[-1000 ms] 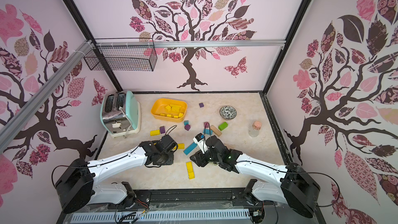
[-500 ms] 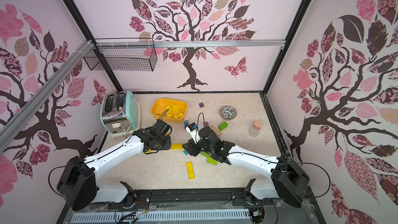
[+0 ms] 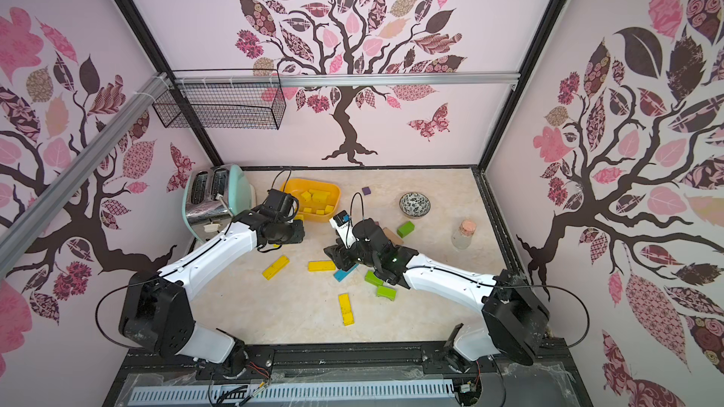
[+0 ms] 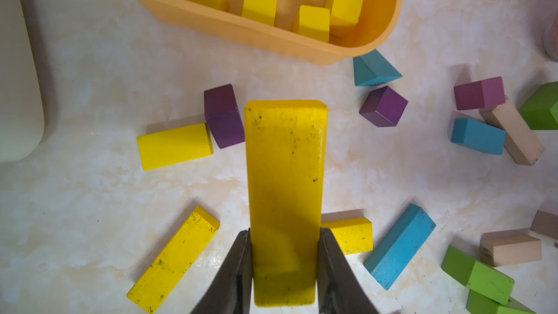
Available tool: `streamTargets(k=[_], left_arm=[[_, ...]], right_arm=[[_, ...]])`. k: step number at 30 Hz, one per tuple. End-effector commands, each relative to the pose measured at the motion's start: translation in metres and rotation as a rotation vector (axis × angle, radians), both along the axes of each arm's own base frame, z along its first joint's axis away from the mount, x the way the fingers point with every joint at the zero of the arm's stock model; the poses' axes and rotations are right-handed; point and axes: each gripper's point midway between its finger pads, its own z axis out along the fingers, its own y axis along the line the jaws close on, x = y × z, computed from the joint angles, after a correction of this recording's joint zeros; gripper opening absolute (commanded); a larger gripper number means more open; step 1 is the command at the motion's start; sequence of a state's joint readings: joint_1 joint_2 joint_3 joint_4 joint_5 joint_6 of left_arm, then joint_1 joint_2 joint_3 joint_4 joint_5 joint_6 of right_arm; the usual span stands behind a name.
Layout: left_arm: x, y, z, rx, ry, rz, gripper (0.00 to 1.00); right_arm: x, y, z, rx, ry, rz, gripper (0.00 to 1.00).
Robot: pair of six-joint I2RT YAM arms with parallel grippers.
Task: Pick out the yellow building blocks
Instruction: Place the building block in the storage box.
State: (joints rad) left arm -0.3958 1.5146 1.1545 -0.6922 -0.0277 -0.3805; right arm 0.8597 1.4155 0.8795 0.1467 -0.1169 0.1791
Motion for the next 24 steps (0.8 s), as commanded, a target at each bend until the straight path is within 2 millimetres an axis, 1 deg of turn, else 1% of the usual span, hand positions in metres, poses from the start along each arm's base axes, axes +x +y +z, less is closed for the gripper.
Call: streamTargets(k=[1, 11, 16, 21, 24], left_arm=[[0.017, -0.005, 0.011, -0.011, -0.044, -0.050, 0.29], [0.054, -0.012, 0.007, -0.015, -0.081, -0.067, 0.29], [0.069, -0.017, 0.002, -0.057, -0.066, -0.077, 0.26], [0.092, -0.013, -0.001, -0.110, -0.058, -0.046, 0.26], [0.107, -0.015, 0.000, -0.123, -0.065, -0.040, 0.26]], right_arm=[[0.018, 0.001, 0.016, 0.007, -0.051, -0.041, 0.55], [0.045, 0.007, 0.011, -0.043, -0.094, -0.061, 0.55], [0.055, 0.005, 0.014, -0.028, -0.092, -0.084, 0.55], [0.062, 0.002, 0.016, -0.021, -0.102, -0.104, 0.55], [0.066, 0.001, 0.013, -0.023, -0.094, -0.106, 0.55]])
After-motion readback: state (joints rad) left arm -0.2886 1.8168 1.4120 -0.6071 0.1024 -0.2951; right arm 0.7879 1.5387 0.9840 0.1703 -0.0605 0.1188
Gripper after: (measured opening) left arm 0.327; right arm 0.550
